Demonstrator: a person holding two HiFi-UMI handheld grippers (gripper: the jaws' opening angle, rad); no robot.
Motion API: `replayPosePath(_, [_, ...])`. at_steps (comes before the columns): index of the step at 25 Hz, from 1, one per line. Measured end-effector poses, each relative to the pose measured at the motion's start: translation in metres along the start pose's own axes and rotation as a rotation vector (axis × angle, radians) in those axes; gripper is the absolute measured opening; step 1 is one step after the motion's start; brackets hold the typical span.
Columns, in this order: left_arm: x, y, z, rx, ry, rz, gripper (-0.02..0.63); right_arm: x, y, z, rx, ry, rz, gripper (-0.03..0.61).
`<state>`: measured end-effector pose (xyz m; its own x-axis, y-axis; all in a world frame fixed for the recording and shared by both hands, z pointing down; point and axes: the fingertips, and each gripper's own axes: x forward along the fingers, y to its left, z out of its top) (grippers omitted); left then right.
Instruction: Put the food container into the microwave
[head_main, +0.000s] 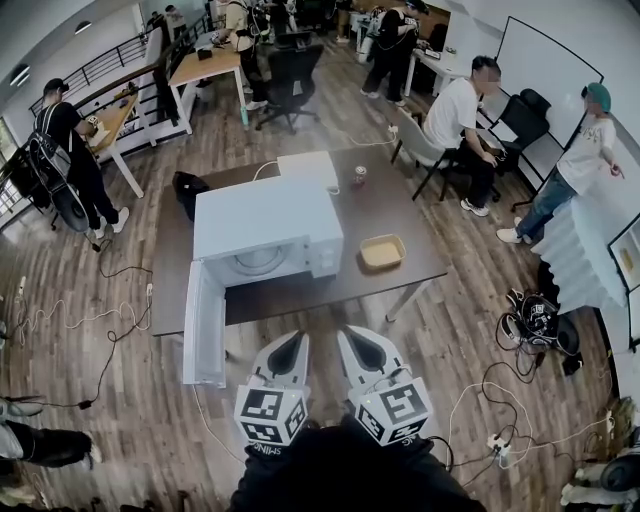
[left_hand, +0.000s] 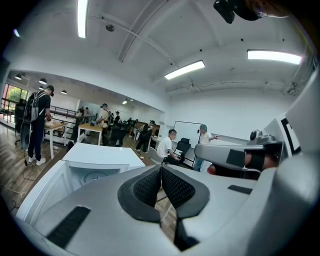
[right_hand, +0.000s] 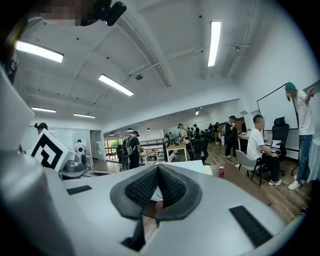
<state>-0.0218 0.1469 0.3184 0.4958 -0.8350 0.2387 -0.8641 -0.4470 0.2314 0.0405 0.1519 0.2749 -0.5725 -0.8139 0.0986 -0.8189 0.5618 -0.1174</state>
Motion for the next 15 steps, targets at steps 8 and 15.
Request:
replayPosePath(8, [-0.018,0.024,-0.025,-0.036,0.037,-0.004,0.034,0.011,0.026,-0.028,0.033,0.069,-0.021,0.023])
replayPosePath(15, [-0.037,0.046,-0.041,-0.059,0.055,0.001,0.034,0.018,0.056,-0.053,0.043,0.111,-0.021,0.022])
